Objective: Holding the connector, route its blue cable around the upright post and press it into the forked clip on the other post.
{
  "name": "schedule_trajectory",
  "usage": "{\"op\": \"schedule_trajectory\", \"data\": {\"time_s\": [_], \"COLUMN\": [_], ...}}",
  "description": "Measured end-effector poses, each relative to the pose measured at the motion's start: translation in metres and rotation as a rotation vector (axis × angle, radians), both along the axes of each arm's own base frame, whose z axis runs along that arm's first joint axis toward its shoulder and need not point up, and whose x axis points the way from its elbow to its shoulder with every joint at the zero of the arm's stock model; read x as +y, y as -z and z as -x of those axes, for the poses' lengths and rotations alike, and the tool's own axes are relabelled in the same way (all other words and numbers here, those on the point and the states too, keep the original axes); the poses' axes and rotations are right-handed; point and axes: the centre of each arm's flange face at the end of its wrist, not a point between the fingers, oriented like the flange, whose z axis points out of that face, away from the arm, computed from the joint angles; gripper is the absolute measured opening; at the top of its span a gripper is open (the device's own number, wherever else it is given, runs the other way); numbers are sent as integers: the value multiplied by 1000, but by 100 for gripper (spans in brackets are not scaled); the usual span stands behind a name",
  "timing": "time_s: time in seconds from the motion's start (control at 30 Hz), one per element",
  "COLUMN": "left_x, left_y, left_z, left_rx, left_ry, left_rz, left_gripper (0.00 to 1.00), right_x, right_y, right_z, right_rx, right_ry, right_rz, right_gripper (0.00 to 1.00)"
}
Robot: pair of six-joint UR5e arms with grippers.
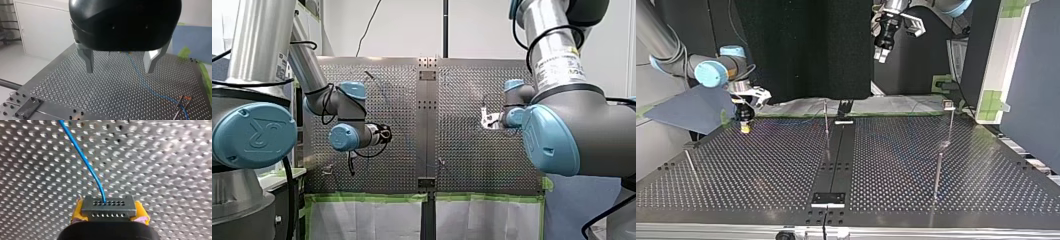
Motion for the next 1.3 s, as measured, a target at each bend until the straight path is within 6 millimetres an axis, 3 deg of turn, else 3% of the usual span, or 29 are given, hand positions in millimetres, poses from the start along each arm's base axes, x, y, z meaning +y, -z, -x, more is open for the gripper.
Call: {"op": "schedule_trajectory", "data": {"time_s": [0.3,1.03,1.13,1.3], "left_x": [3,9,10,11], "left_y": [0,0,0,1], "left_z": [-3,-11,-12,-13], "left_rx": [-2,-4,-4,-3], "left_ry": [-10,-27,-29,-30], "left_rz": [1,-24,-28,-36], "left_gripper": [100,100,100,100], "right_x": [5,15,16,12], "right_y": [-48,-154,-158,-146], "right_z": [6,71,79,90], "right_rx": [3,6,7,8], "right_ry": [26,194,219,252], "right_rz": [40,154,154,129], "right_gripper": [0,0,0,0]}}
